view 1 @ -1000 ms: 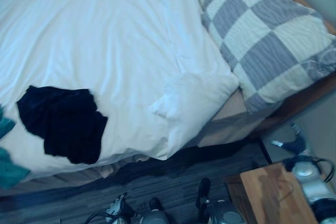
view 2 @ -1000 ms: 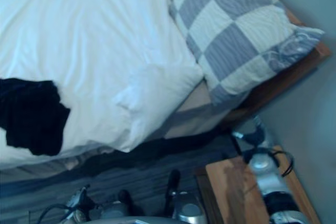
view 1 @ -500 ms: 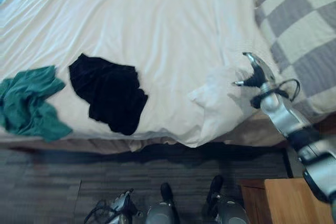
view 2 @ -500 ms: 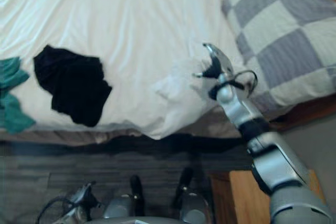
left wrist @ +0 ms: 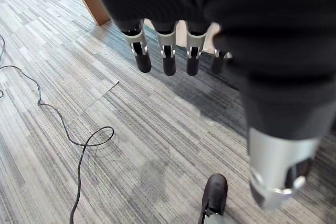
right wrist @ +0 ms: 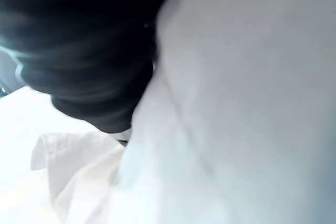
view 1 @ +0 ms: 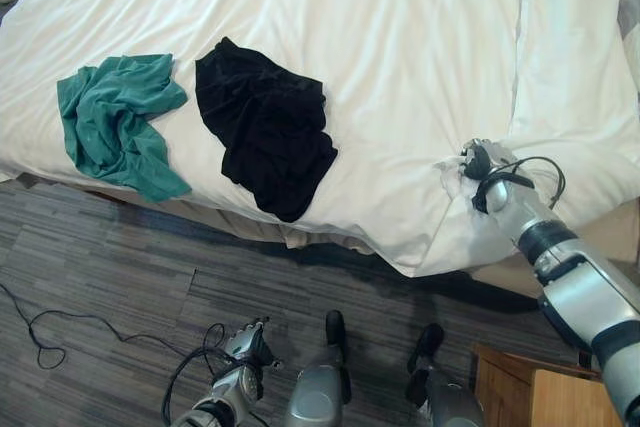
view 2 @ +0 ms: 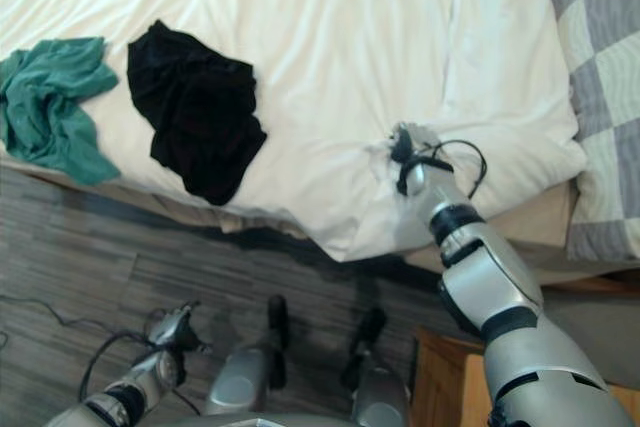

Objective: Tidy up the quilt and then pick up the clothes from the bed and put them into the laundry hamper.

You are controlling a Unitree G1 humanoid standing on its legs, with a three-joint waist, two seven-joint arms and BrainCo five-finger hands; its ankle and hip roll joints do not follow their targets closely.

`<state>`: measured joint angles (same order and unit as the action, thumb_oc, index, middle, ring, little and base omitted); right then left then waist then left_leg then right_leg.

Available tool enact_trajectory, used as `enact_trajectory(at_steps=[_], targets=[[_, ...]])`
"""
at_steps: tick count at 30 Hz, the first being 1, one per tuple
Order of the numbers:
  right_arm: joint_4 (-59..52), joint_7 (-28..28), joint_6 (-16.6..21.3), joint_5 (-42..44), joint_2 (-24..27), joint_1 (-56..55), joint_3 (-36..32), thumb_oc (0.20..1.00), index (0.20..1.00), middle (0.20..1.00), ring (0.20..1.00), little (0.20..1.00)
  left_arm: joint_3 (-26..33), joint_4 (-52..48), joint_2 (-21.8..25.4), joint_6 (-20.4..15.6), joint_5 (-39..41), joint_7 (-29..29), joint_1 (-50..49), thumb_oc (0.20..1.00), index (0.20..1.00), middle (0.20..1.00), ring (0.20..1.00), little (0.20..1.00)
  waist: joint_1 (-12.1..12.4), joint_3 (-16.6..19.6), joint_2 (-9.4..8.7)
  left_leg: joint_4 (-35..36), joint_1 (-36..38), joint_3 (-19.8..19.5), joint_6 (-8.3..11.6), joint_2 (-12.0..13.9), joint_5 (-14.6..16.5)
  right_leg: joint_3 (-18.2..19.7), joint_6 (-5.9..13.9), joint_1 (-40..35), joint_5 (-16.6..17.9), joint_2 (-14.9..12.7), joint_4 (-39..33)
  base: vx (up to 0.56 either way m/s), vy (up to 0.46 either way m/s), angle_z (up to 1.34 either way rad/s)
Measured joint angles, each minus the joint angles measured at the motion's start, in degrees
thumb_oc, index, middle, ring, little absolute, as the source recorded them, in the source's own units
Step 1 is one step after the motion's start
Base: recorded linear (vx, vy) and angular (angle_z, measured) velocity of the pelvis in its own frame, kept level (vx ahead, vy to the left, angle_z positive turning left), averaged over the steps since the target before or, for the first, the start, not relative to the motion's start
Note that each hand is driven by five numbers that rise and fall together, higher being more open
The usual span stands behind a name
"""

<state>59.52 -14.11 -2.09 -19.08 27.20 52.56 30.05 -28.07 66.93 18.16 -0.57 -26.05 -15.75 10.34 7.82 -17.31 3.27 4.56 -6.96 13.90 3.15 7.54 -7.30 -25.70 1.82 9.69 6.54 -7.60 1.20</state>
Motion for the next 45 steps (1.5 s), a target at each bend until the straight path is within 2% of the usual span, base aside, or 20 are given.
enact_trajectory(at_steps=[1, 3, 4, 6, 7, 8, 11, 13, 15, 18, 19, 20, 21, 25, 28, 31, 35, 39, 41, 45], targets=[[-9.8, 0.2, -0.1, 3.3, 0.7, -6.5, -5.6, 0.2, 0.2, 0.2, 0.2, 0.2, 1.5, -0.3, -0.2, 0.6, -0.2, 0.4, -0.9, 1.0, 1.0, 1.0, 1.0, 1.0, -0.2, -0.1, -0.72, 0.0, 0.6, 0.8, 0.1, -0.2, 0.4, 0.9, 0.07, -0.3, 0.0, 0.0, -0.1, 0.04, 0.108, -0.22], [-14.2, -0.1, 1.2, 5.7, 0.4, -9.6, -5.8, 0.2, 0.2, 0.2, 0.2, 0.2, 2.0, 0.2, -0.2, 1.1, -0.6, 0.8, -2.6, 1.0, 1.0, 1.0, 1.0, 1.0, -1.3, -0.3, -1.56, 0.0, 1.5, 1.6, -0.04, -0.4, 0.6, 1.7, 0.82, -1.1, 0.6, -0.1, -1.1, 0.05, 0.067, -0.25], [-18.9, 1.0, 0.4, 7.1, 1.3, -13.2, -7.6, 1.0, 1.0, 1.0, 1.0, 1.0, 2.7, 0.6, -0.2, 1.3, -1.4, 1.1, -2.8, 1.0, 1.0, 1.0, 1.0, 1.0, -2.7, -0.5, -2.29, 0.0, 2.2, 2.2, 0.06, -0.5, 1.0, 2.3, 1.06, -1.4, 0.7, 0.0, -1.7, 0.1, 0.075, -0.2], [-46.2, 2.7, 3.1, 10.9, 2.2, -38.6, -23.3, 1.0, 1.0, 1.0, 1.0, 1.0, 8.3, -0.5, -0.4, 2.8, -2.4, 2.3, -4.9, 1.0, 1.0, 1.0, 1.0, 1.0, -3.4, -0.4, -3.78, 0.1, 5.2, 4.4, 0.1, -0.9, 1.8, 4.2, 1.08, -3.4, 0.7, -0.1, -1.9, 0.1, 0.07, -0.37], [-49.0, 2.9, 3.6, 11.3, 2.5, -44.3, -25.1, 1.0, 1.0, 1.0, 1.0, 1.0, 9.4, -0.5, -0.3, 3.3, -2.4, 2.4, -6.4, 1.0, 1.0, 1.0, 1.0, 1.0, -4.4, -0.3, -4.51, 0.1, 6.6, 5.3, 0.07, -1.1, 1.9, 4.9, 1.16, -4.8, 0.7, -0.2, -2.4, 0.08, 0.065, -0.6], [-48.8, 2.9, 3.5, 11.9, 3.4, -51.8, -26.0, 1.0, 1.0, 1.0, 1.0, 1.0, 9.5, 0.0, 0.0, 4.1, -2.4, 2.7, -8.7, 1.0, 1.0, 1.0, 1.0, 1.0, -7.3, 0.7, -5.9, 0.2, 9.1, 6.3, 0.34, -1.3, 3.0, 6.2, 1.95, -7.0, 0.7, -0.3, -3.7, 0.06, 0.053, -0.52], [-41.3, 0.2, 1.4, 12.1, 0.9, -60.2, -33.0, 1.0, 1.0, 1.0, 1.0, 1.0, 11.1, 1.0, -1.5, 4.7, -3.3, 2.6, -9.1, 1.0, 1.0, 1.0, 1.0, 1.0, -12.3, 2.1, -6.75, 0.5, 10.6, 8.5, 0.86, -0.9, 5.5, 8.7, 3.29, -7.3, 0.9, 0.5, -5.0, 0.06, 0.087, -0.5], [-37.9, -4.5, 1.1, 10.4, -5.4, -65.3, -40.7, 1.0, 1.0, 1.0, 1.0, 1.0, 13.0, 0.8, -3.8, 4.8, -3.4, 1.9, -8.2, 1.0, 1.0, 1.0, 1.0, 1.0, -13.9, 2.6, -6.24, 0.5, 11.2, 10.5, 0.77, -1.1, 5.5, 10.3, 3.25, -7.1, 1.5, 0.4, -5.0, 0.05, 0.084, -0.55], [-37.1, -7.1, -0.3, 10.4, -7.0, -69.9, -38.9, 1.0, 1.0, 1.0, 1.0, 1.0, 12.6, 0.4, -6.5, 4.8, -3.3, 1.4, -7.2, 1.0, 1.0, 1.0, 1.0, 1.0, -16.7, 3.2, -5.16, 0.5, 11.6, 11.2, 0.66, -1.3, 5.9, 11.3, 3.82, -7.2, 1.8, 0.3, -5.5, 0.02, 0.052, -0.33], [-36.9, -9.9, -0.7, 10.5, -8.4, -71.0, -37.7, 1.0, 1.0, 1.0, 1.0, 1.0, 11.4, -1.8, -8.6, 4.3, -3.1, 0.0, -6.8, 1.0, 1.0, 1.0, 1.0, 1.0, -17.9, 4.0, -4.0, 0.5, 12.1, 12.1, 0.63, -1.4, 6.0, 12.1, 3.84, -7.2, 2.1, 0.4, -5.6, 0.01, 0.049, -0.15], [-37.3, -12.2, -0.7, 10.5, -7.9, -69.7, -37.8, 0.821, 0.821, 0.821, 0.821, 0.821, 10.0, -2.8, -9.0, 4.4, -2.0, -0.3, -6.8, 1.0, 1.0, 1.0, 1.0, 1.0, -17.9, 4.7, -3.4, 0.5, 12.2, 12.1, 0.63, -1.4, 6.0, 12.1, 3.85, -7.3, 2.1, 0.4, -5.5, -0.01, 0.016, 0.03], [-37.4, -13.6, -0.7, 10.5, -7.6, -68.1, -38.0, 0.376, 0.376, 0.376, 0.376, 0.376, 9.5, -3.0, -9.0, 4.3, -1.7, -0.4, -7.0, 1.0, 1.0, 1.0, 1.0, 1.0, -17.9, 5.2, -3.09, 0.5, 12.2, 12.1, 0.62, -1.4, 6.0, 12.1, 3.89, -7.3, 2.1, 0.3, -5.6, 0.0, 0.0, 0.0], [-38.4, -14.7, -0.7, 10.5, -6.9, -66.3, -38.1, 0.2, 0.2, 0.2, 0.2, 0.2, 9.0, -3.1, -9.0, 4.3, -1.5, -0.4, -6.9, 1.0, 1.0, 1.0, 1.0, 1.0, -17.6, 5.6, -2.75, 0.5, 12.2, 12.1, 0.61, -1.4, 6.0, 12.2, 3.96, -7.3, 2.1, 0.3, -5.6, 0.0, 0.0, 0.0], [-45.2, -18.0, -0.8, 9.0, -1.1, -58.9, -37.0, 0.2, 0.2, 0.2, 0.2, 0.2, 6.7, -2.7, -8.9, 4.3, -1.5, -0.3, -7.5, 1.0, 1.0, 1.0, 1.0, 1.0, -15.2, 6.7, -1.43, 0.5, 12.1, 12.1, 0.43, -1.6, 5.8, 12.3, 4.28, -7.2, 2.3, 0.2, -5.7, -0.01, -0.01, 0.02], [-46.7, -22.1, -0.2, 3.8, 7.1, -40.2, -33.1, 0.2, 0.2, 0.2, 0.2, 0.2, 4.4, -2.2, -8.1, 3.7, -1.6, -0.1, -8.5, 1.0, 1.0, 1.0, 1.0, 1.0, -11.6, 7.0, -0.97, 0.5, 10.8, 10.7, -0.49, -1.7, 5.4, 11.5, 4.51, -6.7, 2.5, -0.1, -5.4, -0.13, -0.049, 0.16], [-42.2, -22.8, 0.7, 3.5, 11.0, -27.7, -26.7, 0.2, 0.2, 0.2, 0.2, 0.2, 2.6, -1.9, -6.4, 3.4, -1.4, -0.1, -7.1, 1.0, 1.0, 1.0, 1.0, 1.0, -8.8, 6.6, -0.54, 0.3, 7.1, 8.8, -0.46, -1.8, 3.2, 9.5, 4.81, -3.9, 2.7, -0.5, -4.6, -0.21, -0.076, 0.37], [-24.0, -22.0, 0.5, 7.6, 11.6, -13.9, -21.0, 0.2, 0.2, 0.2, 0.2, 0.2, 1.2, -3.1, -4.8, 2.9, 0.6, -0.8, -3.5, 1.0, 1.0, 1.0, 1.0, 1.0, -5.0, 0.8, 1.15, -0.7, 0.4, 6.3, -1.55, -2.7, 0.7, 7.1, 4.5, 2.9, 2.4, -2.5, -0.4, -0.13, -0.067, 0.44], [-11.3, -20.9, 0.3, 12.4, 9.7, -13.1, -20.5, 0.2, 0.2, 0.2, 0.2, 0.2, 2.8, -2.9, -4.7, 2.8, 5.0, -2.6, -2.5, 1.0, 1.0, 1.0, 1.0, 1.0, -3.3, -5.0, 3.02, -2.5, -3.2, 5.5, -1.7, -3.3, 0.9, 6.6, 3.11, 6.9, 1.5, -4.3, 3.6, -0.07, -0.017, 0.16], [-10.1, -22.2, 5.6, 13.6, 6.1, -14.7, -23.9, 0.2, 0.2, 0.2, 0.2, 0.2, 5.3, -0.8, -4.4, 3.3, 7.1, -3.0, -3.3, 1.0, 1.0, 1.0, 1.0, 1.0, -4.2, -6.8, 1.91, -2.9, -3.9, 5.9, -2.0, -3.5, 1.2, 7.5, 2.71, 8.9, 1.2, -4.7, 5.7, 0.0, 0.007, -0.11], [-8.6, -17.6, 7.4, 16.5, 1.8, -19.1, -27.9, 0.2, 0.2, 0.2, 0.2, 0.2, 8.8, 1.3, -4.3, 3.7, 7.9, -3.1, -3.1, 1.0, 1.0, 1.0, 1.0, 1.0, -5.1, -7.2, -1.61, -2.1, 0.0, 5.3, -1.82, -3.1, 1.7, 6.4, 2.77, 4.9, -0.6, -4.5, 6.3, 0.07, 0.028, 0.11]])
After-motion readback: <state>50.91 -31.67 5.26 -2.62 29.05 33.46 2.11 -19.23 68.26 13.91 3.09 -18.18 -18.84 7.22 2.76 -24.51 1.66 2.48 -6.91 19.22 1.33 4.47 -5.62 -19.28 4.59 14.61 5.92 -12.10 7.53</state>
